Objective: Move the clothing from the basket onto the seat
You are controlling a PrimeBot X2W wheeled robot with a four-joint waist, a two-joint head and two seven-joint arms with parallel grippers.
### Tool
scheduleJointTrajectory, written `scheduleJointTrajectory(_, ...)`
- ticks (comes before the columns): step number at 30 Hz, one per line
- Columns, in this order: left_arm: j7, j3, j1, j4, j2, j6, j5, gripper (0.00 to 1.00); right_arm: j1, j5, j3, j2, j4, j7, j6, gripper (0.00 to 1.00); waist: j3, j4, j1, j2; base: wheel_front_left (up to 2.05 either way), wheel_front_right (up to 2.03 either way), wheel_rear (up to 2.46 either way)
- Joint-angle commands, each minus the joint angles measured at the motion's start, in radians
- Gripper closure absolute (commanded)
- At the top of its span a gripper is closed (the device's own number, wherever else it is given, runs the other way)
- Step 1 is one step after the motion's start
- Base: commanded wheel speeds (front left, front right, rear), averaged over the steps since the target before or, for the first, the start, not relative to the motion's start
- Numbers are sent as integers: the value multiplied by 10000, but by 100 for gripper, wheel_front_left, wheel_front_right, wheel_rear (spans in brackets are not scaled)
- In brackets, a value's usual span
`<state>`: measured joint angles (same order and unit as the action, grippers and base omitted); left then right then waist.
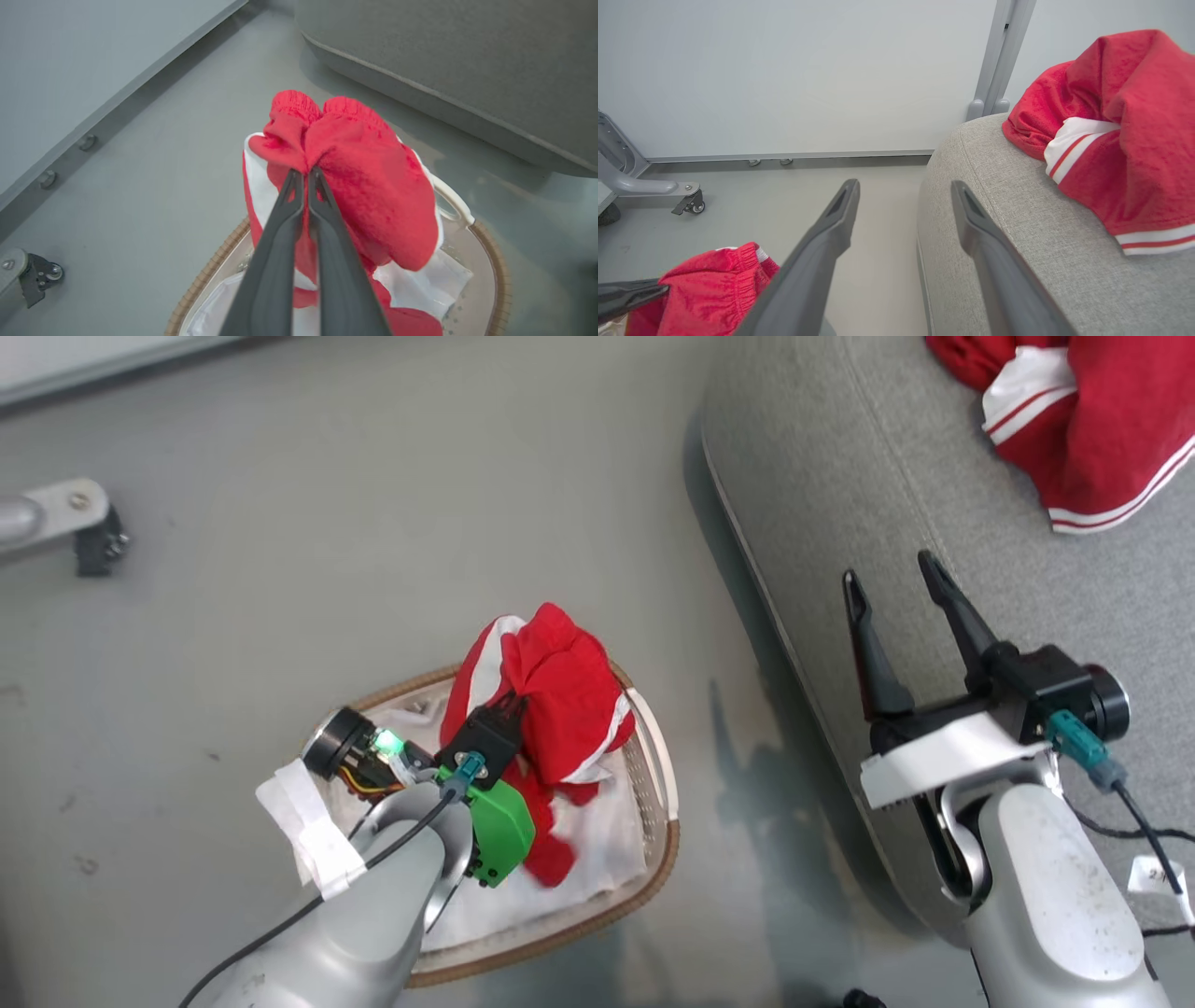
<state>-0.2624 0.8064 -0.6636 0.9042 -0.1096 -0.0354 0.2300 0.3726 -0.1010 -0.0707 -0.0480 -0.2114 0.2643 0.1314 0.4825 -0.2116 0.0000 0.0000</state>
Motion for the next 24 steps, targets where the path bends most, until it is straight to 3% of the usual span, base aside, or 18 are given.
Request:
scheduleJointTrajectory(1,-30,-23,150,-345,-81,-86,-96,100,-340,83,90,-45,-80,2,-14,0,-1376,772,0,0,0,0,0)
scheduleJointTrajectory(13,34,0,-1008,-2411,-640,-424,-330,100,-1633,492,346,-42,-310,2,-12,0,-3616,1155,0,0,0,0,0)
scheduleJointTrajectory(24,461,-360,-2849,-2772,-780,-574,-112,100,-1677,589,-458,-42,-351,2,-14,0,-4685,1039,0,0,0,0,0)
